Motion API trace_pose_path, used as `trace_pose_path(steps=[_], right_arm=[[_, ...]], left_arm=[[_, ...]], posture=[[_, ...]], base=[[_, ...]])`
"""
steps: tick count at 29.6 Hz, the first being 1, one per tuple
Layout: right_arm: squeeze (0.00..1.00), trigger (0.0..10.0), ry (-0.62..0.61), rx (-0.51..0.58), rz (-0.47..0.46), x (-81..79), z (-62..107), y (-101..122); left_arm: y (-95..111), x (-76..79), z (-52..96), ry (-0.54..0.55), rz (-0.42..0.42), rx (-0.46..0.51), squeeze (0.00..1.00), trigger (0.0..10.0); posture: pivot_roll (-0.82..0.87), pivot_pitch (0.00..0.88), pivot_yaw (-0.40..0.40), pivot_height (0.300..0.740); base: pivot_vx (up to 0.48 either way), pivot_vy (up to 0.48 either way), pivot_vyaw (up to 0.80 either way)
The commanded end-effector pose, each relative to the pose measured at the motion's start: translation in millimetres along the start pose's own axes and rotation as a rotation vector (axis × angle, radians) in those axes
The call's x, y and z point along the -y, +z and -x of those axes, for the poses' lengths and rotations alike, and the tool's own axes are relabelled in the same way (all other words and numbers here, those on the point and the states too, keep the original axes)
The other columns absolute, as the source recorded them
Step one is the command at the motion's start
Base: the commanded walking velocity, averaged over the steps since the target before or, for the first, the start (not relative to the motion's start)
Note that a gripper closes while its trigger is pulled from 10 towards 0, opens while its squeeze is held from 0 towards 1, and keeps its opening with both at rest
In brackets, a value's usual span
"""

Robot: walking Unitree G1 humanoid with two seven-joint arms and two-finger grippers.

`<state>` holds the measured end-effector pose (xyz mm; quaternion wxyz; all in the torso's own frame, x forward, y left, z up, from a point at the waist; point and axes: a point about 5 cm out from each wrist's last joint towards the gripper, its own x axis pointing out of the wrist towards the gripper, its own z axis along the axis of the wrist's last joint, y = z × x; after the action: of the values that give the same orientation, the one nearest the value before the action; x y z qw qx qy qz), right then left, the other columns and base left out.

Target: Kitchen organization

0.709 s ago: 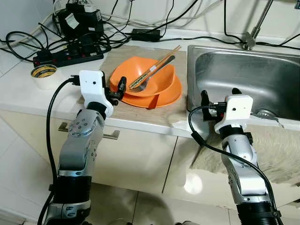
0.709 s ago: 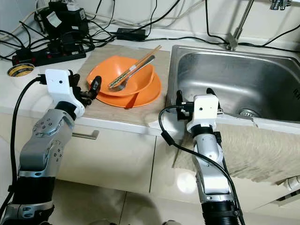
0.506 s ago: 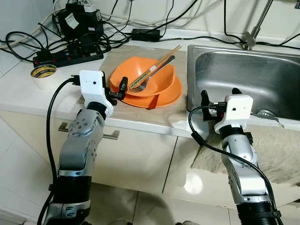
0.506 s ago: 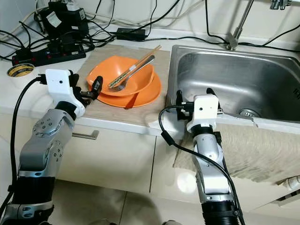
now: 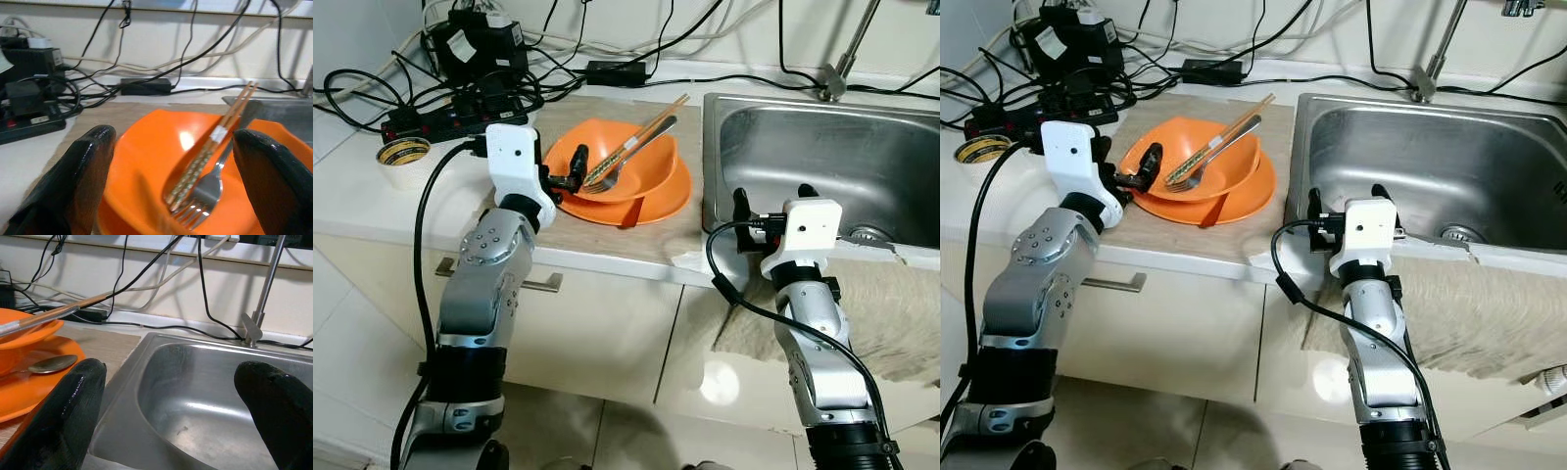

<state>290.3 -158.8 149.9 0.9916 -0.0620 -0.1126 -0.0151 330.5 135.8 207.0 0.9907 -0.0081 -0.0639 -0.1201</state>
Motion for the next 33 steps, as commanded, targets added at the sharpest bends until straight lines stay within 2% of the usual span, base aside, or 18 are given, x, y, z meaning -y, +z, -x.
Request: trace_pose_path(steps=[1,4,8,13,19,23,27,33], right_arm=[[0.00,10.0,-0.015,0.003,0.005,1.6,1.5,-1],[0.00,10.0,-0.023,0.017,0.011,3.0,0.7,2],[0.00,10.0,-0.050,0.082,0.035,14.1,-8.7,20],[0.00,10.0,-0.071,0.103,0.068,29.3,-14.0,28],[0.00,10.0,-0.098,0.115,0.089,41.5,-16.8,33],[0.00,10.0,-0.103,0.102,0.091,42.3,-14.6,30],[0.00,10.0,-0.101,0.083,0.080,36.1,-9.2,24],[0.00,10.0,-0.099,0.063,0.074,32.9,-6.7,18]], left_arm=[[8,7.4,0.9,-0.037,-0.023,0.042,0.00,10.0],[9,9.3,1.3,-0.043,-0.030,0.053,0.00,10.0],[14,9.8,-0.6,-0.036,-0.032,0.071,0.00,10.0],[23,3.0,-4.0,-0.008,-0.042,0.080,0.00,10.0],[21,1.9,-4.1,-0.004,-0.035,0.065,0.00,10.0],[21,4.5,-4.2,-0.015,-0.039,0.064,0.00,10.0],[24,12.1,-3.4,-0.051,-0.028,0.075,0.00,10.0],[32,22.1,-2.1,-0.092,-0.035,0.127,0.00,10.0]], posture=[[0.01,0.000,0.047,0.740],[0.01,0.000,0.047,0.740],[0.01,0.000,0.047,0.740],[0.01,0.000,0.050,0.740],[0.00,0.000,0.053,0.740],[0.00,0.000,0.053,0.740],[0.00,0.000,0.055,0.740],[0.00,0.000,0.057,0.740]], base=[[0.000,0.000,0.00],[0.000,0.000,0.00],[0.000,0.000,0.00],[0.000,0.000,0.00],[0.000,0.000,0.00],[0.000,0.000,0.00],[0.000,0.000,0.00],[0.393,0.000,0.00]])
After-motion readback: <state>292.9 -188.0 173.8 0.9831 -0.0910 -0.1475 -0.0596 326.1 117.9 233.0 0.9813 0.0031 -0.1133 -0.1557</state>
